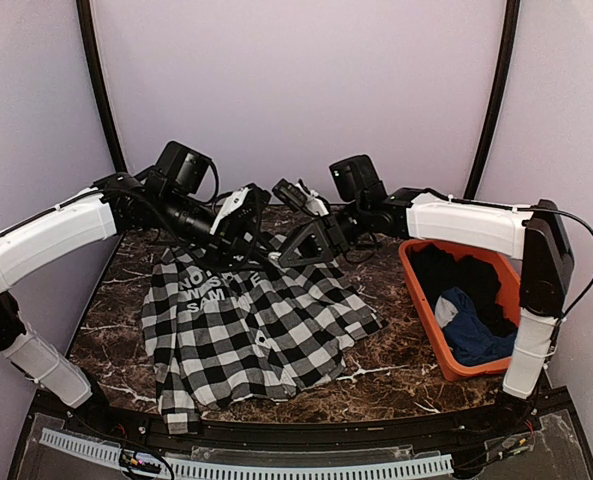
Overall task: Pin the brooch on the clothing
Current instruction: Pass from the right arm to the left
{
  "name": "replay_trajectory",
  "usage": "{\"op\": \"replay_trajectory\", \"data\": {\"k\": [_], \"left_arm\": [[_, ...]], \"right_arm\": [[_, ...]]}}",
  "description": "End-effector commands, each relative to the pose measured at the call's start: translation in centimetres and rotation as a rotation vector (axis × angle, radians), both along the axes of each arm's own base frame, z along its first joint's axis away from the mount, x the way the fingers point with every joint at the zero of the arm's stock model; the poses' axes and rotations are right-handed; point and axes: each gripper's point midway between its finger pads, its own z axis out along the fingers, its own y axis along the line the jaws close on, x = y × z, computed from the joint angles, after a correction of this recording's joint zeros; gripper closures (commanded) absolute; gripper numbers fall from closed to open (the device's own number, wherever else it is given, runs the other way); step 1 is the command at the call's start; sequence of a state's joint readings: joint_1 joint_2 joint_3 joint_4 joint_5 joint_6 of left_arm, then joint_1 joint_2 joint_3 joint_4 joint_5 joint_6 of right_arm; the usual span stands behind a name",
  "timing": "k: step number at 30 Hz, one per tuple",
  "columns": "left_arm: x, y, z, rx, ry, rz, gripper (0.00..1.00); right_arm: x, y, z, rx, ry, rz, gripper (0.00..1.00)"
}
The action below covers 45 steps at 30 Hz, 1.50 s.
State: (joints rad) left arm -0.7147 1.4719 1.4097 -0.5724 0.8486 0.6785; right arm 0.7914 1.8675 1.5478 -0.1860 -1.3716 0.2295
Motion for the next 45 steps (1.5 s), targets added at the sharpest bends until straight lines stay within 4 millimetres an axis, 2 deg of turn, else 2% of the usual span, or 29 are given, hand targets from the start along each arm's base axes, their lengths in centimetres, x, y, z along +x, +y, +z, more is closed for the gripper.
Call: {"op": "replay_trajectory", "data": {"k": [1,3,5,10,13,15,22,26,30,31,32,38,39,42,45], "left_arm": [[-1.0,-0.2,0.6,-0.009,0.0,-0.038,0.74],[-1.1,-0.2,0.5,-0.008,0.0,-0.04,0.77],[-1.1,-0.3,0.4,-0.007,0.001,-0.041,0.84],[-1.1,-0.4,0.2,-0.006,0.006,-0.043,0.88],[-1.2,-0.4,0.3,-0.012,0.001,-0.043,0.97],[-1.2,-0.4,0.4,-0.016,0.001,-0.044,0.99],[-1.0,-0.4,0.3,-0.032,0.005,-0.011,0.99],[0.6,-0.4,0.0,-0.025,0.018,0.106,0.99],[2.5,0.2,-0.5,-0.024,0.059,0.264,0.99],[2.8,0.6,-0.2,-0.038,0.089,0.307,0.99],[3.1,0.7,-0.4,-0.059,0.097,0.324,0.99],[3.7,2.3,1.6,-0.288,0.235,0.432,0.99],[3.3,2.5,2.3,-0.326,0.261,0.432,0.99],[2.1,2.8,2.8,-0.421,0.269,0.381,0.99],[1.4,2.8,2.4,-0.455,0.313,0.347,0.99]], "right_arm": [[0.2,0.6,0.3,0.013,-0.032,-0.003,0.72],[0.3,0.6,0.2,0.01,-0.033,-0.005,0.72],[0.3,0.7,0.1,0.008,-0.032,-0.005,0.72],[0.4,0.8,-0.3,-0.003,-0.029,-0.01,0.72],[0.5,0.9,-0.4,-0.008,-0.028,-0.011,0.72],[0.5,0.9,-0.4,-0.007,-0.029,-0.013,0.71],[0.8,0.9,0.0,0.001,-0.069,-0.033,0.5],[1.7,0.3,0.1,0.005,-0.168,-0.107,0.35],[2.2,-0.7,0.0,0.019,-0.309,-0.189,0.28],[2.1,-0.9,-0.1,0.026,-0.335,-0.202,0.27],[2.2,-1.0,-0.2,0.035,-0.358,-0.217,0.26],[2.6,-1.6,0.0,0.143,-0.422,-0.338,0.3],[3.0,-1.6,0.0,0.168,-0.434,-0.381,0.32],[4.0,-1.6,0.3,0.228,-0.445,-0.497,0.38],[4.7,-1.1,0.3,0.258,-0.41,-0.547,0.46]]}}
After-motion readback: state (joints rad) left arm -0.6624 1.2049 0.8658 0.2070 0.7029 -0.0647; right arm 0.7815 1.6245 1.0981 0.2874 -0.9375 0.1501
